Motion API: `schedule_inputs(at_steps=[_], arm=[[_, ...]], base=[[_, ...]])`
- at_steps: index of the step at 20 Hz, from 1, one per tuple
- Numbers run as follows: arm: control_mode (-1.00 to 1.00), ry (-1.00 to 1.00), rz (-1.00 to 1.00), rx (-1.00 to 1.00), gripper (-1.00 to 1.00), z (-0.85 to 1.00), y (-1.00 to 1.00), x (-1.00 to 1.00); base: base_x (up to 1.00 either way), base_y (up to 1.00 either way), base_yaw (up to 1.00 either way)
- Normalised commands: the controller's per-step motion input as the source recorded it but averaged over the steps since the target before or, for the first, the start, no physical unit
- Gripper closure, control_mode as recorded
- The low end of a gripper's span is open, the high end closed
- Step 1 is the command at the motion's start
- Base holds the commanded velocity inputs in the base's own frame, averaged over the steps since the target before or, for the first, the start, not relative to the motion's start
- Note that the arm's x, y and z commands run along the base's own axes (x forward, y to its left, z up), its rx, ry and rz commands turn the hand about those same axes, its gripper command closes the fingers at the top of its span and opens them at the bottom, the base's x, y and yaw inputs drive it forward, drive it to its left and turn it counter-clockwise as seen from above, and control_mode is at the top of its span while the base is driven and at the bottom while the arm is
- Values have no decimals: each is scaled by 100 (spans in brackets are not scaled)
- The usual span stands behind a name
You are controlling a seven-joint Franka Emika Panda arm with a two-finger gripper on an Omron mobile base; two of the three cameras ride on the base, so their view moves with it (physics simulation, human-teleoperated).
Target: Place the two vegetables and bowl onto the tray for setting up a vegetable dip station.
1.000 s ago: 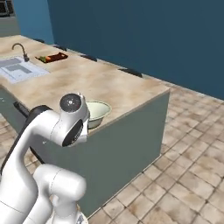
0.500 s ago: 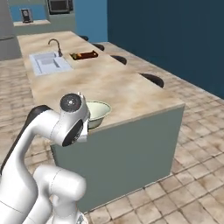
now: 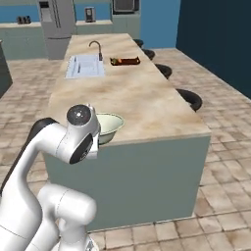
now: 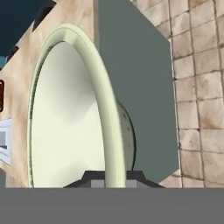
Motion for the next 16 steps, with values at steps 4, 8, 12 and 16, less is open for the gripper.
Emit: schedule_inputs(at_steps=[4,8,12,16], arm=[[100,0,0,0,100,0,0,0],[100,0,0,0,100,0,0,0],[100,0,0,0,100,0,0,0],[100,0,0,0,100,0,0,0]], base=[[6,-100,44],[10,-100,41],[4,-100,40],[0,-100,37]])
